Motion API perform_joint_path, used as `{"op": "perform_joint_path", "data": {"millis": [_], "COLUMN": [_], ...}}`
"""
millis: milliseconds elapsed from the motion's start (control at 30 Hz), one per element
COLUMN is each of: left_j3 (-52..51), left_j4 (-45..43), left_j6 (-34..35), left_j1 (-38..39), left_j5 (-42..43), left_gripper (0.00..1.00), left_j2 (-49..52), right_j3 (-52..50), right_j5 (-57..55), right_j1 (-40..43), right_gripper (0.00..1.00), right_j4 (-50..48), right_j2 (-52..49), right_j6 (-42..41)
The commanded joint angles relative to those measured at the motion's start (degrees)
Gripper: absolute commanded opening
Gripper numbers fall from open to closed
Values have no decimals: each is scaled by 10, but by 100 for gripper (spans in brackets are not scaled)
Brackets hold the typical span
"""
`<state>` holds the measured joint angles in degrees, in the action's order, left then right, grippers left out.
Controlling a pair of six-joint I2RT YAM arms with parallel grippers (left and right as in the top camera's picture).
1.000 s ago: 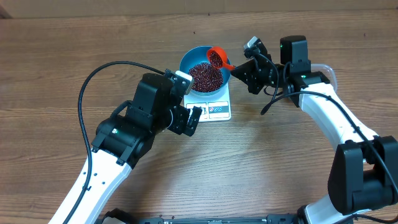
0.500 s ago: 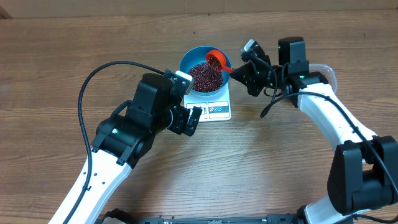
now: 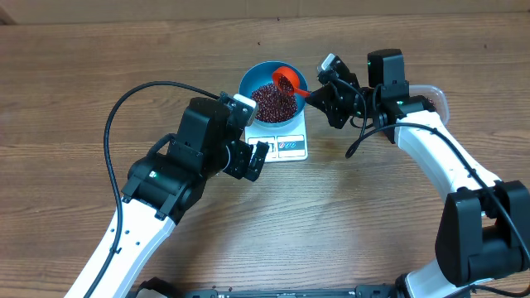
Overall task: Scoop item into bowl and weigh 150g on scale
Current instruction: 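Tilt the red scoop slowly to pour beans into the teal bowl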
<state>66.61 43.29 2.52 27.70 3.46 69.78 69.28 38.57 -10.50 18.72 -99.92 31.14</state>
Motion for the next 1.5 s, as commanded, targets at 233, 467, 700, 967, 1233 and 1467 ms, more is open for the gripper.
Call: {"op": "perform_joint_path", "data": {"millis": [233, 467, 700, 967, 1233, 1467], "left_j3": [-6, -6, -6, -6, -6, -6], "left_j4": [0, 0, 0, 0, 0, 0], "left_j6": [-13, -13, -13, -13, -13, -13], "left_j1": [-3, -3, -3, -3, -3, -3], "left_j5": [5, 5, 5, 5, 5, 5], "left_gripper": [100, 99, 100, 100, 100, 99], "left_j2": [2, 2, 2, 2, 2, 2], "right_j3": [-3, -3, -3, -3, -3, -3], "right_j5": [1, 1, 1, 1, -22, -33], "right_j1": [-2, -2, -2, -2, -2, -4], "right_gripper": [4, 4, 4, 4, 4, 4], "right_j4": [-2, -2, -2, -2, -10, -7], "right_j2": [-1, -1, -1, -1, -1, -1], "right_j6": [4, 4, 5, 5, 4, 4]}}
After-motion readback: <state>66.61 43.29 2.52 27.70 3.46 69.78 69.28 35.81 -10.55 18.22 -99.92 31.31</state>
